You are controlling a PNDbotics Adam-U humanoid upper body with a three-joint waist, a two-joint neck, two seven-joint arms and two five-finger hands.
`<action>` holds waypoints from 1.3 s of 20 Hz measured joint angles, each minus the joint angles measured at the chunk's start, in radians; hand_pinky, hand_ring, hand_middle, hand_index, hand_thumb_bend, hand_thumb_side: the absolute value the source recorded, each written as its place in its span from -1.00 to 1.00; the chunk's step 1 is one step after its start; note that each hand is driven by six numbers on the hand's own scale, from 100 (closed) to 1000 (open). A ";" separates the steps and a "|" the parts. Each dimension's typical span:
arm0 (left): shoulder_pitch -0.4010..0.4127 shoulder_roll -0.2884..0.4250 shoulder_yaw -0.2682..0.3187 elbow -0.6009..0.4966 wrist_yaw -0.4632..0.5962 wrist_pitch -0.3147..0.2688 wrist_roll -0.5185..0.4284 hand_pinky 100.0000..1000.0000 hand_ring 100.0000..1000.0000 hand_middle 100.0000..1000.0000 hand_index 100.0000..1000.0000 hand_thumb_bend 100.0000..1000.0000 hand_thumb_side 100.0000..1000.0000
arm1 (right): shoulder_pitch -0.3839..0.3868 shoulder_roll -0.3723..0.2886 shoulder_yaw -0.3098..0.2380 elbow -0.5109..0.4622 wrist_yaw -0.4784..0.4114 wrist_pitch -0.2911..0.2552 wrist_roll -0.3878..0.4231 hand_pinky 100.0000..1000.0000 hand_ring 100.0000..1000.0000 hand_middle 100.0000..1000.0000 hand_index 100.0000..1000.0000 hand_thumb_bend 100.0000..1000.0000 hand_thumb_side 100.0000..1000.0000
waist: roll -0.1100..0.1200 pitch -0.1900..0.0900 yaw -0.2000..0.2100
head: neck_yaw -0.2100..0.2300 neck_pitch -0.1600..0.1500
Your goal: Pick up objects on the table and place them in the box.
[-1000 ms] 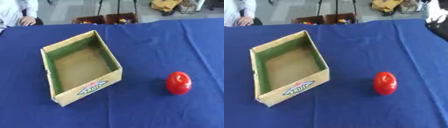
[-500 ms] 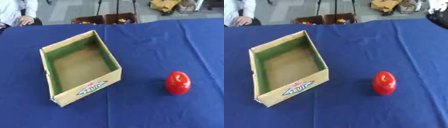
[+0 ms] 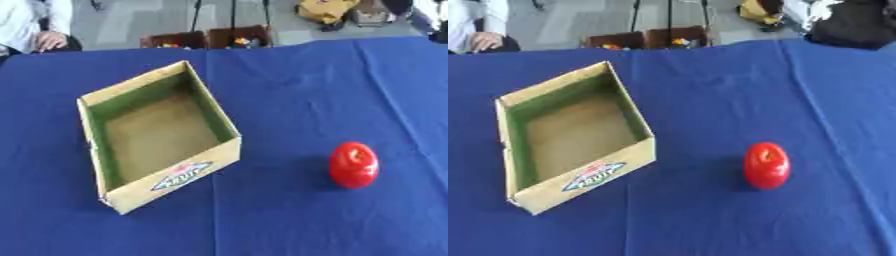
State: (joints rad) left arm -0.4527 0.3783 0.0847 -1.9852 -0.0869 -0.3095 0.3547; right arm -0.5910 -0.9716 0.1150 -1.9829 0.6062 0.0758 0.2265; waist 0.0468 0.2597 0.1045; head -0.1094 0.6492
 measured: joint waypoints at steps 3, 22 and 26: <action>0.000 0.000 -0.001 0.000 0.001 0.002 -0.002 0.22 0.66 0.63 0.78 -1.00 0.93 | -0.009 -0.013 0.022 0.000 0.001 0.007 0.128 0.57 0.63 0.70 0.83 0.01 0.78 | -0.001 0.000 0.000 | -0.003 0.000; 0.000 0.000 -0.001 0.000 0.007 0.003 -0.009 0.21 0.67 0.62 0.76 -1.00 0.93 | 0.040 -0.036 0.061 -0.002 -0.135 0.092 0.571 0.66 0.61 0.77 0.98 0.40 -0.36 | -0.003 0.000 -0.002 | -0.006 -0.001; 0.000 0.000 -0.001 0.000 0.008 0.003 -0.010 0.21 0.67 0.62 0.76 -1.00 0.92 | 0.054 -0.036 0.075 -0.002 -0.194 0.145 0.610 0.68 0.58 0.76 1.00 0.40 -0.52 | -0.003 0.000 -0.001 | -0.006 -0.001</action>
State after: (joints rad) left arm -0.4530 0.3784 0.0837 -1.9852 -0.0788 -0.3066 0.3447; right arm -0.5375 -1.0075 0.1901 -1.9851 0.4121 0.2205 0.8365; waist 0.0442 0.2597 0.1040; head -0.1154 0.6483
